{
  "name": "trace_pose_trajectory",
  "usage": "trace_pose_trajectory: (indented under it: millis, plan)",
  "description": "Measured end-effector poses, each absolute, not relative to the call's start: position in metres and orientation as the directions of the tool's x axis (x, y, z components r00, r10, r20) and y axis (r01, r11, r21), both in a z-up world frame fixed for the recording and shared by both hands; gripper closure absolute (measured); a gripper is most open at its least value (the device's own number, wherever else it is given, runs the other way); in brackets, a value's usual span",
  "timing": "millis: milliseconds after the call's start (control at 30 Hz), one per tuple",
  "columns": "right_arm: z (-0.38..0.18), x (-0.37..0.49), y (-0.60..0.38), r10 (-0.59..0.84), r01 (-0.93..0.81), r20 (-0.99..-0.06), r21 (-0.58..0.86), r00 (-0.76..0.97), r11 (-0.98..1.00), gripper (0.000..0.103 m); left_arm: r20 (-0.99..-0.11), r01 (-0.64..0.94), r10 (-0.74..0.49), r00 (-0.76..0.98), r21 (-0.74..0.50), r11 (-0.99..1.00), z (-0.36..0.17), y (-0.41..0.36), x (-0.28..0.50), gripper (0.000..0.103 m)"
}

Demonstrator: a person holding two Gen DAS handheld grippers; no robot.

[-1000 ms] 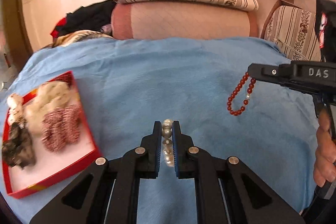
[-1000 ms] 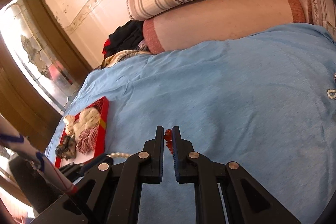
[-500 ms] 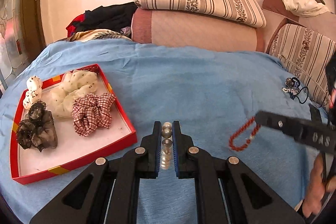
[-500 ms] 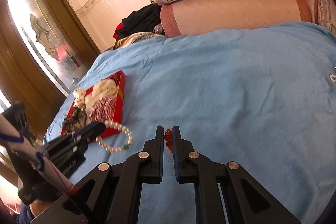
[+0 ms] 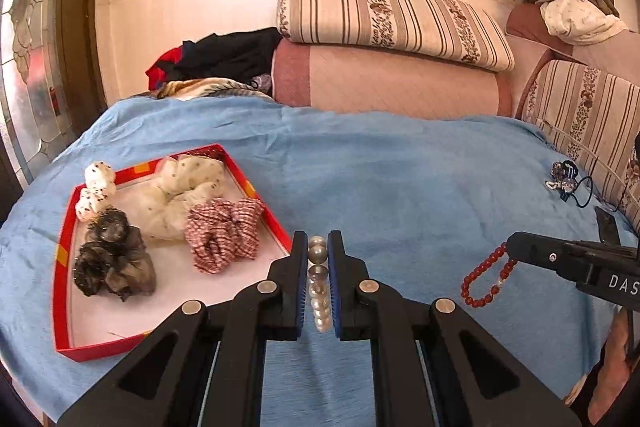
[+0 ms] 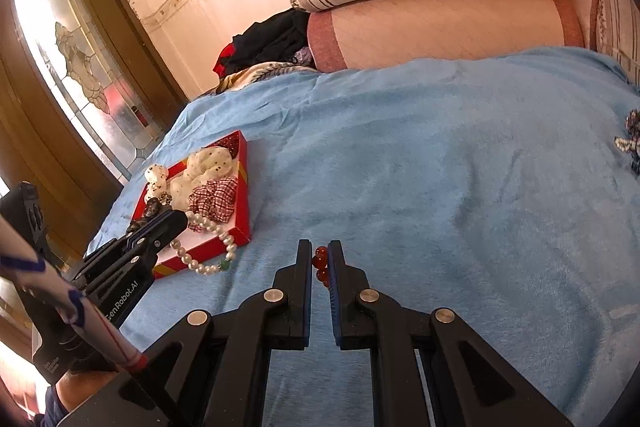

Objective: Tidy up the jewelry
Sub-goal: 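Carry the pearl bracelet and red bead strand over the box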

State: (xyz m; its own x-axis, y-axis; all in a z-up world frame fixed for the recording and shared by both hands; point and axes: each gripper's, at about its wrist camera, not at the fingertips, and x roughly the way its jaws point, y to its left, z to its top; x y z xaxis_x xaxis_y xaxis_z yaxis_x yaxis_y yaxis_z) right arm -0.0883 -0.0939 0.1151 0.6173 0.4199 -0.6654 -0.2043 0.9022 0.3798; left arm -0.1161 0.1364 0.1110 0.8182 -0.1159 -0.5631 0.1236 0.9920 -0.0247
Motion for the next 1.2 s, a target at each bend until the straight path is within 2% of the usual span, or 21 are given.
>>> trace_pose_trajectory:
  millis: [700,1200]
  plan:
    - [0.142,-0.082,-0.018,0.455,-0.331,-0.661,0.315,0.596,0.890,0.095,-0.513,0.010,-0.052,0.857,-0.084,0.996,0.130,0.202,-0.128,0.093]
    - [0.158,-0.065,0.033,0.527,-0.414,-0.641,0.336,0.558,0.846,0.095,-0.508,-0.140,0.024,0.861,-0.190,0.972,0.140,0.279,-0.120,0.094]
